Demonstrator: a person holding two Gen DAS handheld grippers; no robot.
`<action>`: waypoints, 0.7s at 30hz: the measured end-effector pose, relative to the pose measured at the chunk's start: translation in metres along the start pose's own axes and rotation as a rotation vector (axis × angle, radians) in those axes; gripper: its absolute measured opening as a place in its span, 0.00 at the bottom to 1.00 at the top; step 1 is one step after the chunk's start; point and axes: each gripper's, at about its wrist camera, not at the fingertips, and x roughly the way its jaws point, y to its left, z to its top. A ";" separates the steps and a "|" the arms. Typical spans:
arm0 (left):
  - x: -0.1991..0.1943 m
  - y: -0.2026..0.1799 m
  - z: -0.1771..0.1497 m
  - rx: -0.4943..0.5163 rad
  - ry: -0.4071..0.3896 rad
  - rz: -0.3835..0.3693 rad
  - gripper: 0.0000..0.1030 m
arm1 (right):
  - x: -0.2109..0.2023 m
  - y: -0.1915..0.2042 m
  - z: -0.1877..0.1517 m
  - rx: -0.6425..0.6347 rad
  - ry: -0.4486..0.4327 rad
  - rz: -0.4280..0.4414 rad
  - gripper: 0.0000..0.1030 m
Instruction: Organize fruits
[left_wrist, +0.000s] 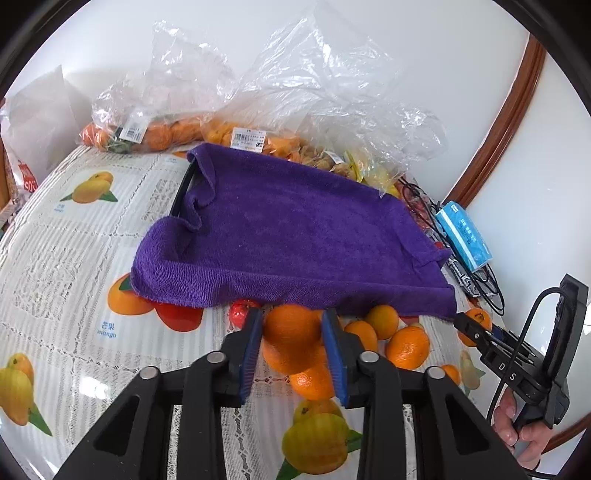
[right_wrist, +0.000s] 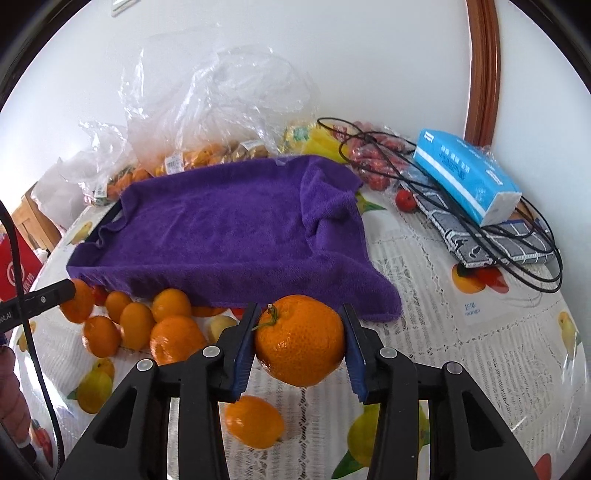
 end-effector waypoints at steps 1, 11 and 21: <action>-0.003 -0.001 0.002 0.008 -0.014 -0.004 0.22 | -0.003 0.003 0.002 -0.005 -0.008 0.003 0.41; 0.014 0.006 -0.006 -0.009 0.065 -0.005 0.19 | -0.004 0.022 0.007 -0.034 -0.014 0.024 0.41; 0.010 0.004 -0.019 0.024 0.061 -0.040 0.23 | -0.009 0.020 0.000 -0.027 -0.020 0.004 0.41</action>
